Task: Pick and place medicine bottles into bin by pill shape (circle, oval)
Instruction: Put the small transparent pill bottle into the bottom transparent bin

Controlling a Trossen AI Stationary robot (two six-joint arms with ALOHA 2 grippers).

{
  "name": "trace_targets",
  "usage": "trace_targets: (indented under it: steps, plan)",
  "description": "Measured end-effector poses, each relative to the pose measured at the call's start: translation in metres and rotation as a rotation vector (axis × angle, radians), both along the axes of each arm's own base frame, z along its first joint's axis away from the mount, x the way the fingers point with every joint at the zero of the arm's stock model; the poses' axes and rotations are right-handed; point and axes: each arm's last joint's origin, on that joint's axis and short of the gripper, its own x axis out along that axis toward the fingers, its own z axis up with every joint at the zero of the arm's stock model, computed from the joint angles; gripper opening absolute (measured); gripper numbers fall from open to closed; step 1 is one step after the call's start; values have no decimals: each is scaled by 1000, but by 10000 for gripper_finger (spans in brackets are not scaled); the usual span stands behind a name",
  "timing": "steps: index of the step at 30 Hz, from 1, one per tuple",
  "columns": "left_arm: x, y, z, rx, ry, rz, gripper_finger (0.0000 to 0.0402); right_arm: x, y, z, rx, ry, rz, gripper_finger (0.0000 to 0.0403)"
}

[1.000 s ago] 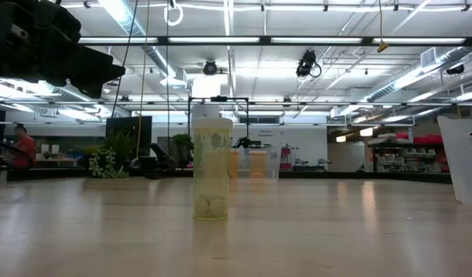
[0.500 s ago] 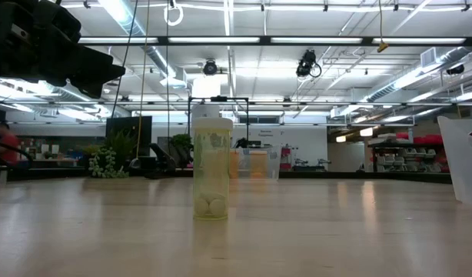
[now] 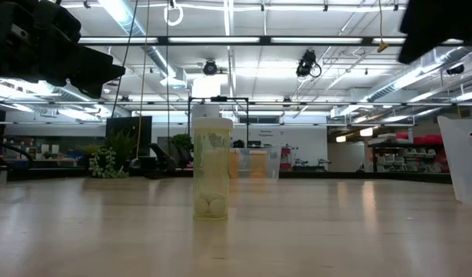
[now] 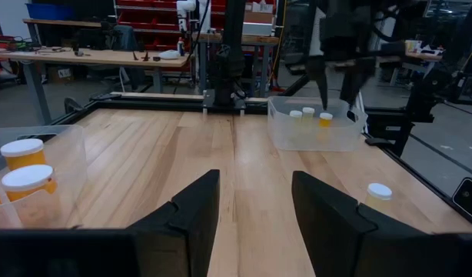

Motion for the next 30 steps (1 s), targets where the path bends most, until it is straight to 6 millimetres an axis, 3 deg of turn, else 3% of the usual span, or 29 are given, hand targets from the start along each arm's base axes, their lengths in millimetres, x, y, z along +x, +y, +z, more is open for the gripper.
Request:
trace_targets:
  steps: [8,20,30]
  plan:
    - [0,0,0,0,-1,0,172,30,8,-13,-47,-39,97,184]
    - [0,0,0,0,-1,0,172,93,41,-1,-226,-7,279,184]
    - [0,0,0,0,-1,0,172,135,35,-22,-383,1,370,184]
